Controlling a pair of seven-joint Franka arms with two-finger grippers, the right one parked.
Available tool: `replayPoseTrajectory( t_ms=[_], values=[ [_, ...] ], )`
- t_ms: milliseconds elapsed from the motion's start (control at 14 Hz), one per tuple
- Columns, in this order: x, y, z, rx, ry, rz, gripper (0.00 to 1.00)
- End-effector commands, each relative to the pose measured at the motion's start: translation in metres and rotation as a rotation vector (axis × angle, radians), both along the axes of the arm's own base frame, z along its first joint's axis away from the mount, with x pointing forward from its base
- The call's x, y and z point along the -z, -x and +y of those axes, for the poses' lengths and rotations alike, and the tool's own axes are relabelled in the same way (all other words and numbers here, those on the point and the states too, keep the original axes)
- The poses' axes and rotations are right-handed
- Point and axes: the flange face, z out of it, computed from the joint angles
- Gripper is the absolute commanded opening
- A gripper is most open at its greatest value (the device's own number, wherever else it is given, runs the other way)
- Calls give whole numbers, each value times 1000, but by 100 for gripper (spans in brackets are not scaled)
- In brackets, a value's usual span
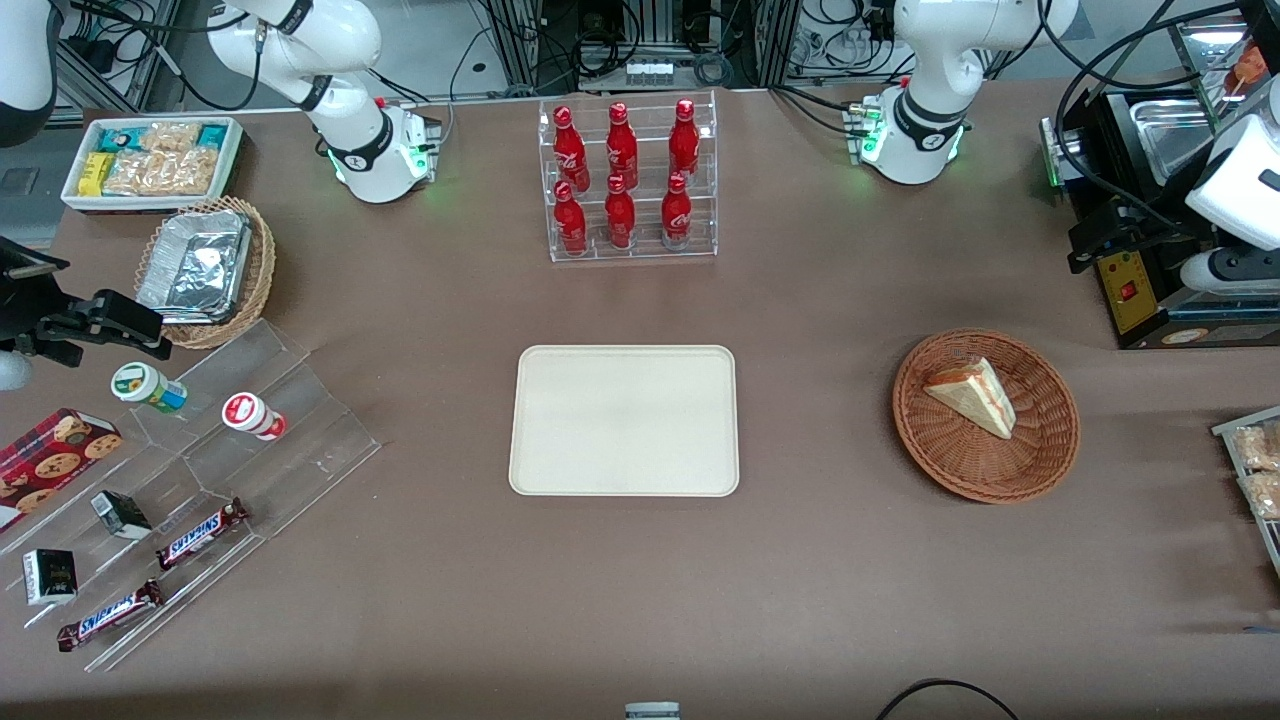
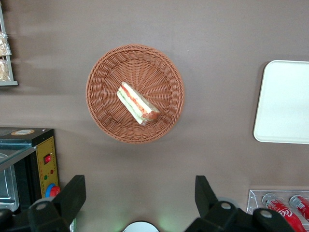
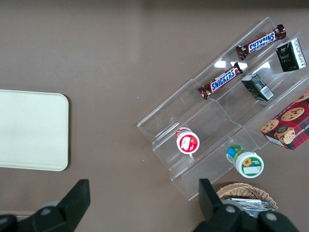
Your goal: Place sandwich from basket to tray
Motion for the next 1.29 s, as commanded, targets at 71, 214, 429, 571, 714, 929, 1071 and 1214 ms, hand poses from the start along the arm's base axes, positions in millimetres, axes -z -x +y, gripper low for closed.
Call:
replayPoseTrajectory(
  t_ms=[71,214,429,571,714,929,1071,1214],
  values=[
    [0,1,4,2,0,8,100],
    [1,1,6,0,0,9,100],
    [14,-2,7,-2,-17,34,100],
    [28,-6,13,-63,-37,57,100],
    [48,-15,15,-155,-53,86,100],
    [88,-29,35,-310,-89,118,100],
    [125,-33,39,-386,-107,115,100],
    [164,-30,52,-432,-103,85,100]
  ],
)
